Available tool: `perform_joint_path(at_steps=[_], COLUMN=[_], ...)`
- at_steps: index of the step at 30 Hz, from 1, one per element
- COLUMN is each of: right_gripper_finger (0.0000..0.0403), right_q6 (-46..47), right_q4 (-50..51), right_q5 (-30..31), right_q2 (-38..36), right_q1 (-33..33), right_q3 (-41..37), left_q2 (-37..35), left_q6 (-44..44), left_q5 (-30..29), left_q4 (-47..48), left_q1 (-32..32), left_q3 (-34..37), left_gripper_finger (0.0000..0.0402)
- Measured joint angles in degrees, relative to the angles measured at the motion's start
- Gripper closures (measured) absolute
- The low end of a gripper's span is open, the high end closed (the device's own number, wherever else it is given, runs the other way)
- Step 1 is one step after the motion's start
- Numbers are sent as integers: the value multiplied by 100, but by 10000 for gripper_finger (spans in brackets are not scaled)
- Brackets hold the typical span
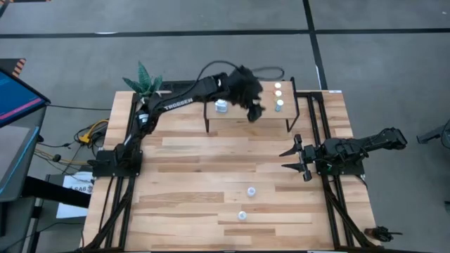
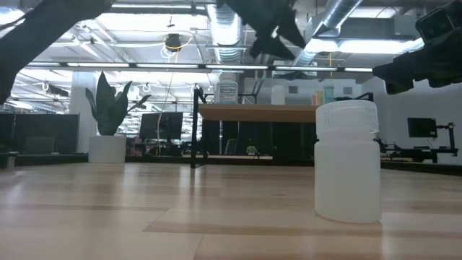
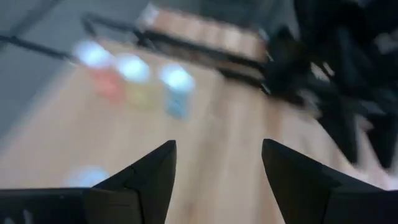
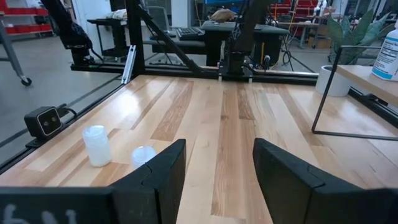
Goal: Pick and place medicine bottles onto shelf by color
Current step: Put the top transparent pill bottle aligned with the other transparent pill bottle on the shelf
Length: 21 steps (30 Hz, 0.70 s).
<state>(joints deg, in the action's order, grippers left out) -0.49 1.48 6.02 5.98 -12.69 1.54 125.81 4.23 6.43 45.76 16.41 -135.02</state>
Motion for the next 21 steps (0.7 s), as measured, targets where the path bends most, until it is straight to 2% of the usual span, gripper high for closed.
perform_joint_path(at_steps=[8, 17, 21], right_gripper_finger=[194, 194, 194], right_q6=[-1, 1, 24], right_q4=[2, -20, -58], right_q5=[0, 24, 331], right_q2=[0, 0, 0], right_q1=[0, 0, 32], right_q3=[0, 0, 2], left_q2=[-17, -17, -17], left_q6=[300, 477, 674], left_q5=[-87, -1295, -1599], left_q4=[1026, 1549, 1538], left_q1=[-1280, -2619, -2987], left_q3=[9, 35, 35], left_gripper_finger=[177, 177, 177])
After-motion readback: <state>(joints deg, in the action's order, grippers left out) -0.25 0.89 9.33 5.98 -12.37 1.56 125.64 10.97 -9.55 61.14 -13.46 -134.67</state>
